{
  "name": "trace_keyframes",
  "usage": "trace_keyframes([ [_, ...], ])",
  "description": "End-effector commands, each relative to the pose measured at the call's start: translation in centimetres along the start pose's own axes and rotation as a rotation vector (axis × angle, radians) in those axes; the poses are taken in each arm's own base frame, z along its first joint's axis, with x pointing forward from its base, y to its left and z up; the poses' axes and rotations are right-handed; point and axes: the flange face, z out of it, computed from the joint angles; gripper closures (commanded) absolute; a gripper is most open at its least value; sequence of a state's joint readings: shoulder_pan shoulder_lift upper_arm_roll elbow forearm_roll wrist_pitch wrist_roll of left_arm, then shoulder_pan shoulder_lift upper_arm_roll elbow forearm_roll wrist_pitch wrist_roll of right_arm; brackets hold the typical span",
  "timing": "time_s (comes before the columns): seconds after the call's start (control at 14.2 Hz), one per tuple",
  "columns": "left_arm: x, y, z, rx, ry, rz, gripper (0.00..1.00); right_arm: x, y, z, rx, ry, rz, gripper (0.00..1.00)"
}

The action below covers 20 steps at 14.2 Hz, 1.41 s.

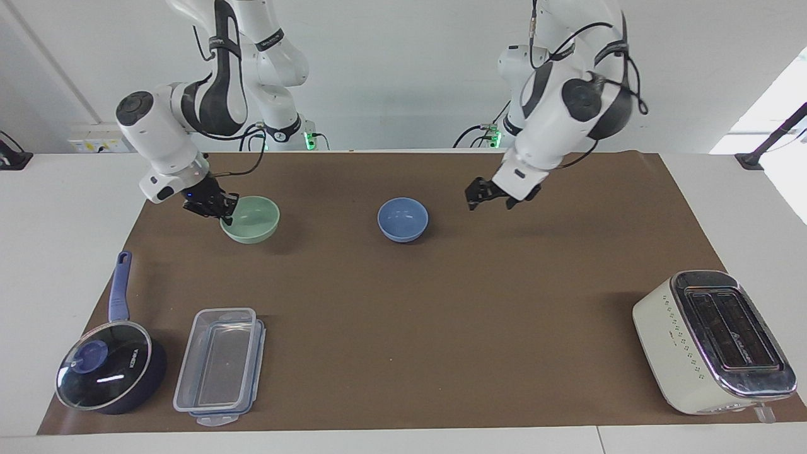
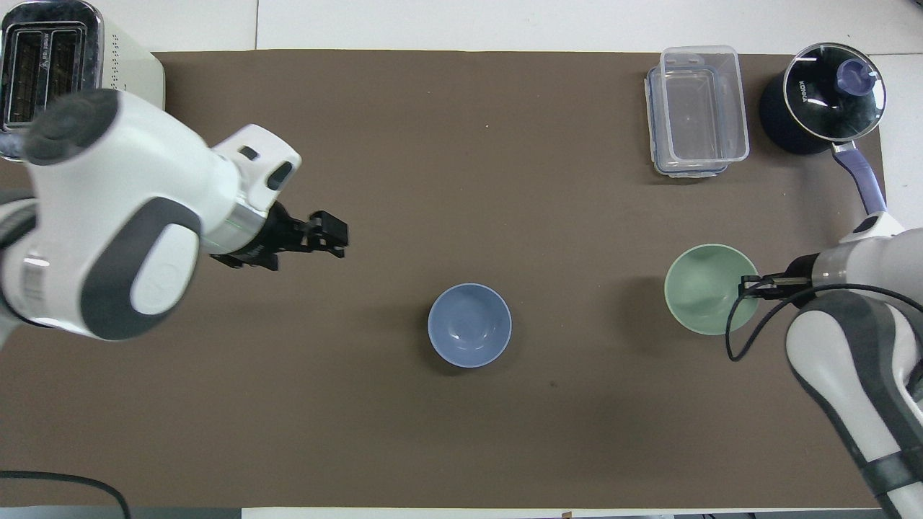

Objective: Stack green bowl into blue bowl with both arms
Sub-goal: 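Withdraw the left gripper while the right gripper lifts the green bowl, then carry the green bowl over the blue bowl and lower it with the right gripper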

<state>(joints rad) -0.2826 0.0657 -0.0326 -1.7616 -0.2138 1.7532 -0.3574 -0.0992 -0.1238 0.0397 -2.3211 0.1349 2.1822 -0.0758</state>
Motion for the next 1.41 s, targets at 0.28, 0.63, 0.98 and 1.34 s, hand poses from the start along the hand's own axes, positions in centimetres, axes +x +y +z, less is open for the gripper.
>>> trace_keyframes([
  [0.28, 1.3, -13.3, -10.3, 0.16, -0.002, 0.087, 0.0, -1.7, -17.5, 1.0, 0.129, 0.064, 0.075, 1.0],
  [0.63, -0.9, -13.1, -14.1, 0.184, 0.001, 0.098, 0.0, -2.4, -24.3, 2.7, 0.209, 0.066, 0.094, 1.0],
  [0.98, -5.2, -13.8, -12.6, 0.19, -0.046, 0.145, 0.0, -4.0, -27.3, 4.3, 0.198, 0.016, 0.13, 1.0],
  [1.34, -3.3, -13.8, -13.2, 0.171, -0.002, 0.141, 0.0, -4.3, -27.8, 4.7, 0.214, -0.006, 0.158, 1.0],
])
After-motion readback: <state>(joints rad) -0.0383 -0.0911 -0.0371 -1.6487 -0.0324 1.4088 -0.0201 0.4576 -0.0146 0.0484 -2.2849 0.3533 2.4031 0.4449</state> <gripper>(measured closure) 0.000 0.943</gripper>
